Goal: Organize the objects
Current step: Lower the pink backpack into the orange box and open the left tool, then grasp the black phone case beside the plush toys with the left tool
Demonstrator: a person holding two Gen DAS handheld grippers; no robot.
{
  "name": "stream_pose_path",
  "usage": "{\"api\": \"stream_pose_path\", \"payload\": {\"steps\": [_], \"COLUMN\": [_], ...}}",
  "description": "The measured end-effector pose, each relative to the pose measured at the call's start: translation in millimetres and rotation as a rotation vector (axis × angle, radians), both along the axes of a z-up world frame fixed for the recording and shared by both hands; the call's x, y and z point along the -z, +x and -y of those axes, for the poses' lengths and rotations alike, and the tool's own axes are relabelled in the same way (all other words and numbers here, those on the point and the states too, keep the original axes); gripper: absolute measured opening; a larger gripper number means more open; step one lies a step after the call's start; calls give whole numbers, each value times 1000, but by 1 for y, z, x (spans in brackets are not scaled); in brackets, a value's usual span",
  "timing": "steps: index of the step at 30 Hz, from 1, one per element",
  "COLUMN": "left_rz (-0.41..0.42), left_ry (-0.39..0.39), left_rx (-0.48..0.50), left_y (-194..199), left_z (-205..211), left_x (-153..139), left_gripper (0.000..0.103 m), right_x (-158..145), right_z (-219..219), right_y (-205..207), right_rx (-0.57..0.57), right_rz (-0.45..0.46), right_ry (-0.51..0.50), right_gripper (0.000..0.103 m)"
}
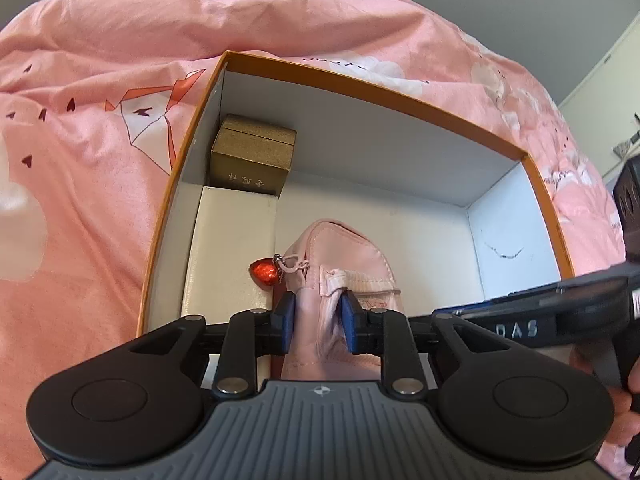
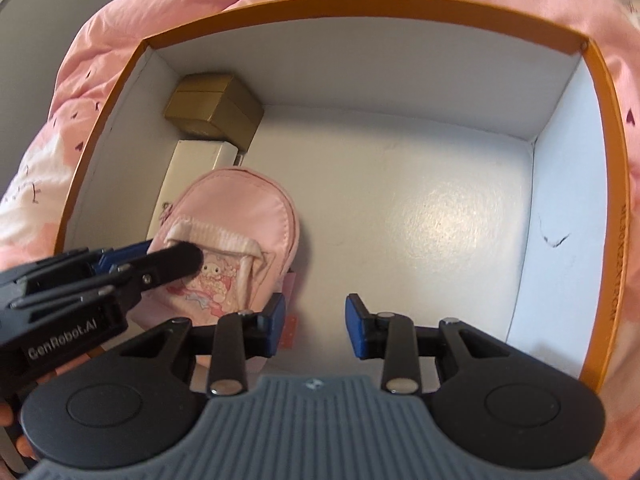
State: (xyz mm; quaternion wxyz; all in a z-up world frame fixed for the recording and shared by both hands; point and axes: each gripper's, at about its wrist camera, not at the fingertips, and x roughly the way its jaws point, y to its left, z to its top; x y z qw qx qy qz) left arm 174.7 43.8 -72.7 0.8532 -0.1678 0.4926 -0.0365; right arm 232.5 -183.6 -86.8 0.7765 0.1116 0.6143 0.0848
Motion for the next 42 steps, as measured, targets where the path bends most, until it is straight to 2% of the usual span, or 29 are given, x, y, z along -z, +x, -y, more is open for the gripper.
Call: {"api": "stream_pose_path", "payload": {"steps": [2,3,5,8,11,13,16,21,26,31,35,38,41,42], "left_rz": [8,11,18,31,34,40,38,79,141,162,125,83,44,26], "left_ry": [13,12,9,41,107,127,101,88,37,-40,-103,-111,-129,-141], "left_rx": [11,20,41,58,81,81,73,84,171,317,400,432,442,440], "left_y": [-3,-5,-8,-12,-13,-14,-14,-23,-45,-76,-95,-102,-102,-102], "left_z": [1,1,0,1,6,7,4,5,16,35,50,61,68,69], "left_x": [-4,-5,-9,-15,-17,-17,-17,-30,-56,-71,-61,-44,-22,-16], "left_gripper": [36,40,43,42,31,30,30,30,30,31,55,59,75,76], "right_x": [2,4,-9,-13,-15,-15,-14,-16,-46,-84,-99,-100,-95,-92], "right_z": [5,7,12,17,16,15,12,8,11,18,24,28,33,34], "right_y": [1,16,9,4,3,1,-2,-5,-31,-83,-126,-154,-178,-185], "right_rx": [26,37,50,55,47,38,30,29,23,19,37,69,115,129], "right_rz": [-5,-5,1,4,-2,-10,-19,-3,98,230,284,303,308,304], "right_ry": [26,35,49,71,87,114,128,109,90,77,58,24,-9,-12], "right_gripper": [36,36,35,29,21,17,8,8,9,10,10,10,10,10]}}
